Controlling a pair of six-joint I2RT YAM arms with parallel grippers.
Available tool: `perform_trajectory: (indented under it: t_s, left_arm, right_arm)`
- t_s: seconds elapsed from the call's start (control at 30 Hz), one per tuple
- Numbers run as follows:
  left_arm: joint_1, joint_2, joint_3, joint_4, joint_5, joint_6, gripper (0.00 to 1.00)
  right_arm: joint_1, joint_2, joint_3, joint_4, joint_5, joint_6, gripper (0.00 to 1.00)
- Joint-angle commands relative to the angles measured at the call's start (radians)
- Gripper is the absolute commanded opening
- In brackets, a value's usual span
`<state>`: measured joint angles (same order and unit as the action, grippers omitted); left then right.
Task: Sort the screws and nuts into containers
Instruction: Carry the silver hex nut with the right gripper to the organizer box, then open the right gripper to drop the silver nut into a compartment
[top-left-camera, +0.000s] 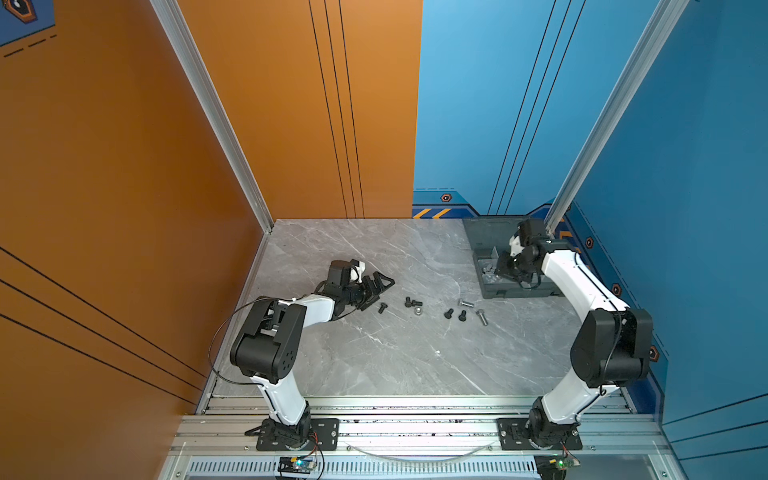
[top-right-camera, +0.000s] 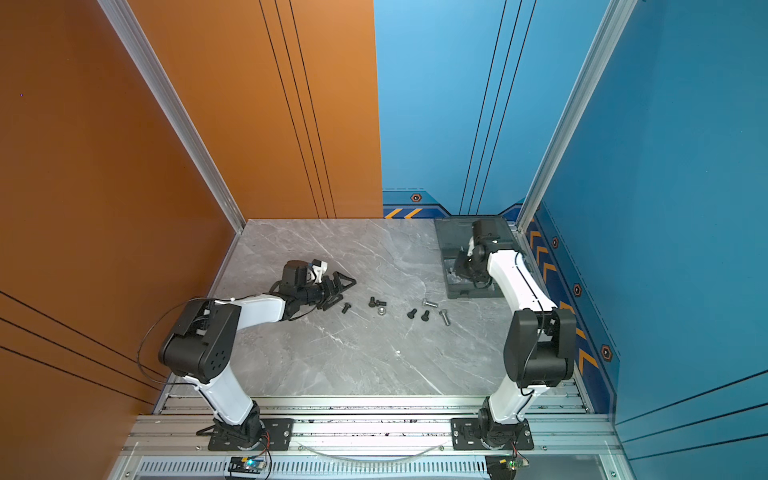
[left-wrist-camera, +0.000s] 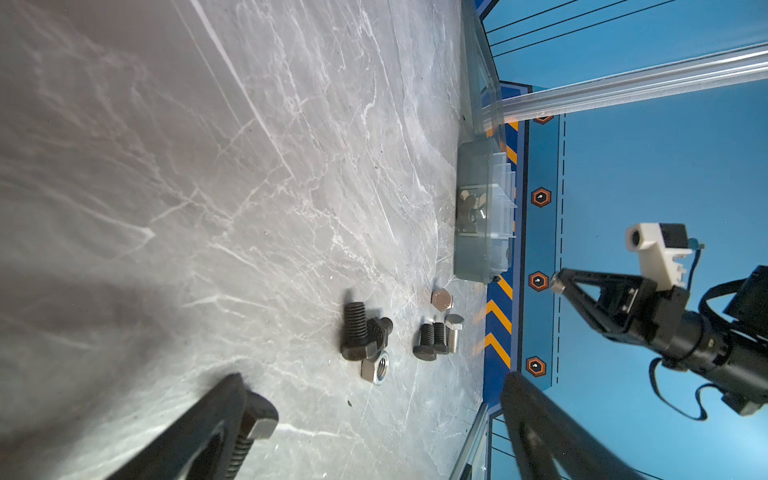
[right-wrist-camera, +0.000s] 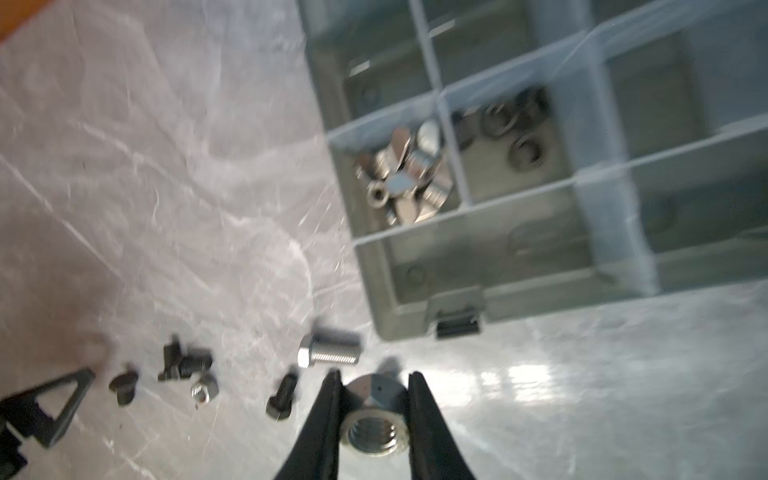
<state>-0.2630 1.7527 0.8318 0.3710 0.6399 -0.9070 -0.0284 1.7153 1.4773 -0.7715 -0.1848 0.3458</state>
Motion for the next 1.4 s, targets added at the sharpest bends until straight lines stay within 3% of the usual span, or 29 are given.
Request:
perform_trajectory:
  t_s: [0.0,0.3,0.4,0.83,0.93,1.17,1.37]
  left_arm:
    - [-0.005,-0.005,0.012,0.004,0.009,0.008,0.98]
    - [-0.005,-0.014,0.009,0.009,0.003,0.008,0.98]
    - [-0.004,-0.019,0.006,0.009,-0.003,0.006,0.98]
    - [-0.004,-0.027,0.003,0.009,-0.011,0.000,0.98]
    - [-0.004,-0.027,0.003,0.008,-0.010,0.002,0.98]
    - [-0.004,-0.027,-0.001,0.008,-0.011,0.005,0.98]
    - [-0.001,-0.034,-0.008,0.009,-0.012,0.007,0.98]
  right_arm:
    - [-0.083,0.086,0.097,-0.048,0.033,-0.043,0.00]
    - [-0.230,0.326,0.360,-0.073,0.106,-0.027,0.00]
    - [-0.235,0.394,0.406,-0.079,0.147,-0.043,0.00]
    - [-0.251,0.495,0.466,-0.075,0.113,-0.027,0.00]
    - [-0.249,0.504,0.472,-0.078,0.107,-0.025,0.11]
    - [-0.243,0.541,0.518,-0.099,0.093,-0.024,0.14]
    - [-0.239,0.544,0.523,-0.105,0.088,-0.023,0.35]
